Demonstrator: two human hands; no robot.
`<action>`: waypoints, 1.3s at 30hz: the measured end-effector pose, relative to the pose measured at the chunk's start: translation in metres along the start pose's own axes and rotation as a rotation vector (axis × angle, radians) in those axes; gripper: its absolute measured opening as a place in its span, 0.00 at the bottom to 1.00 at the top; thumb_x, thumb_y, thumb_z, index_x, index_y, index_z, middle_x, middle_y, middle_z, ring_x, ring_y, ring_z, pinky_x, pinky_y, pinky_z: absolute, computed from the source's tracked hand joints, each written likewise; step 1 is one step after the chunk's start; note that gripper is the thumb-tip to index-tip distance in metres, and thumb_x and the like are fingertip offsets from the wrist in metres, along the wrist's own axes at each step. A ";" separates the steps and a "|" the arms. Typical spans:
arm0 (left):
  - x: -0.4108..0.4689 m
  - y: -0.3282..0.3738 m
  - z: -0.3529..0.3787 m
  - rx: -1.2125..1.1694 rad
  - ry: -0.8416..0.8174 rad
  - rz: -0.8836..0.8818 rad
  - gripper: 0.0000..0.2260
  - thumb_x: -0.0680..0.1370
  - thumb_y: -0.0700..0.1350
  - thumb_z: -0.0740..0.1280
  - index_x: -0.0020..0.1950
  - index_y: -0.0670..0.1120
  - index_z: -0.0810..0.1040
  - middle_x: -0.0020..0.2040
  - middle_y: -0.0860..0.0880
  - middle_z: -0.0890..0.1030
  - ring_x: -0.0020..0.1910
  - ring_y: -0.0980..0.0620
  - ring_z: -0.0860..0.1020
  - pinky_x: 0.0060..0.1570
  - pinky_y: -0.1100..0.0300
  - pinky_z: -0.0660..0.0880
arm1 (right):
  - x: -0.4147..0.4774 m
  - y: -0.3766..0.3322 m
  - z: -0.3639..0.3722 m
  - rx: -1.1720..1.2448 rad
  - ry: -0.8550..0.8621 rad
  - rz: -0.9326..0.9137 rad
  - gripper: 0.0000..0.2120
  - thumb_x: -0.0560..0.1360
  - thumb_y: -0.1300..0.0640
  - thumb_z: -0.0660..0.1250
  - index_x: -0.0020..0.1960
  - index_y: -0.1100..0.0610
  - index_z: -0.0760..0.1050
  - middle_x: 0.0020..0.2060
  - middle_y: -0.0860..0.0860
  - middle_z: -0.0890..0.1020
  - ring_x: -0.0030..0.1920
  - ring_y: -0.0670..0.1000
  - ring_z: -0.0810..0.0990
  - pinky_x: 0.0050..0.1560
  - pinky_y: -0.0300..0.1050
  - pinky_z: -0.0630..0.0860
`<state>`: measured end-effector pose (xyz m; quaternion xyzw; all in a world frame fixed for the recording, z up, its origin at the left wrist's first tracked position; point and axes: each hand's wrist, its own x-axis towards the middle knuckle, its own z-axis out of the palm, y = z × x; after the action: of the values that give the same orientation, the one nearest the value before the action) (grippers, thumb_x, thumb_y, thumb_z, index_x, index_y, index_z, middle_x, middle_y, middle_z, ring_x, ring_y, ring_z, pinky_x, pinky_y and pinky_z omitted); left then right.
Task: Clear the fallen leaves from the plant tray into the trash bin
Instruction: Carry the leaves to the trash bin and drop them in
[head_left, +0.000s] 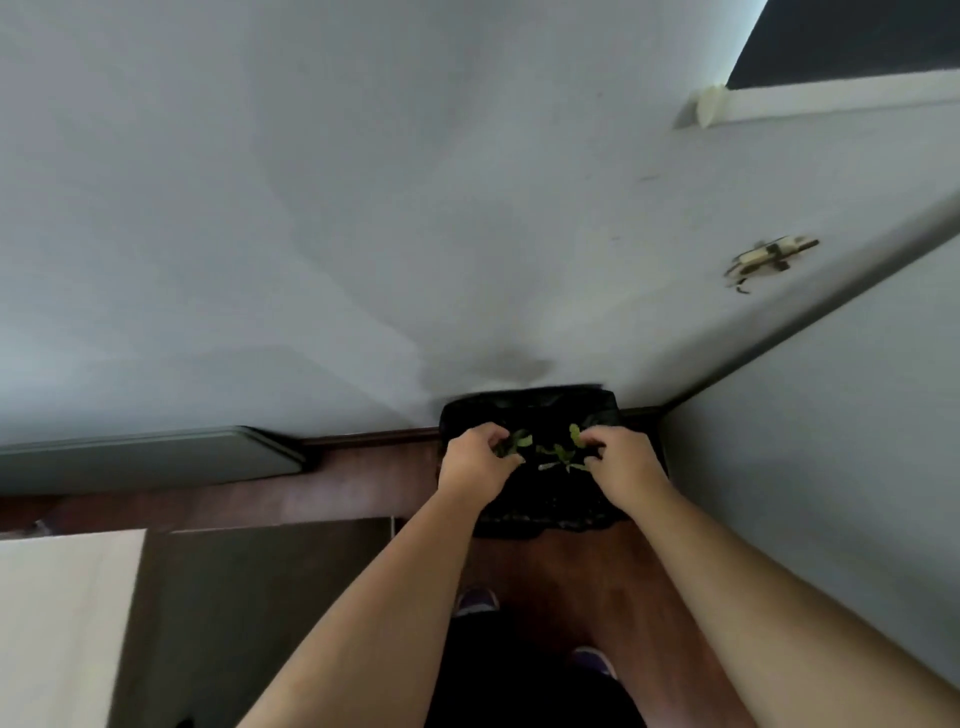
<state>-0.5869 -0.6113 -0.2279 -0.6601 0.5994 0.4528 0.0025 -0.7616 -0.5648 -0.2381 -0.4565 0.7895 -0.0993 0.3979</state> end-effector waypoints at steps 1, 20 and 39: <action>0.000 0.001 -0.003 0.025 -0.020 0.009 0.18 0.76 0.46 0.69 0.65 0.48 0.76 0.62 0.48 0.79 0.61 0.49 0.77 0.57 0.59 0.73 | 0.000 0.000 -0.003 -0.004 0.001 0.012 0.16 0.74 0.65 0.65 0.60 0.55 0.77 0.60 0.57 0.78 0.56 0.57 0.80 0.57 0.49 0.78; -0.292 -0.041 -0.190 0.024 0.648 -0.139 0.08 0.73 0.46 0.65 0.51 0.49 0.80 0.52 0.46 0.83 0.55 0.45 0.79 0.53 0.55 0.76 | -0.203 -0.239 -0.035 -0.202 -0.104 -0.762 0.06 0.71 0.63 0.67 0.44 0.57 0.81 0.43 0.56 0.86 0.46 0.56 0.82 0.49 0.44 0.75; -0.725 -0.438 -0.108 -0.424 0.979 -0.951 0.04 0.72 0.39 0.68 0.42 0.48 0.76 0.48 0.46 0.80 0.47 0.47 0.77 0.45 0.59 0.73 | -0.605 -0.330 0.329 -0.679 -0.738 -1.451 0.08 0.71 0.62 0.63 0.45 0.56 0.80 0.42 0.51 0.83 0.44 0.52 0.78 0.43 0.41 0.75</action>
<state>-0.0824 0.0248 0.0350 -0.9637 0.0780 0.1609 -0.1981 -0.1518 -0.1991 0.0408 -0.9420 0.1129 0.0662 0.3092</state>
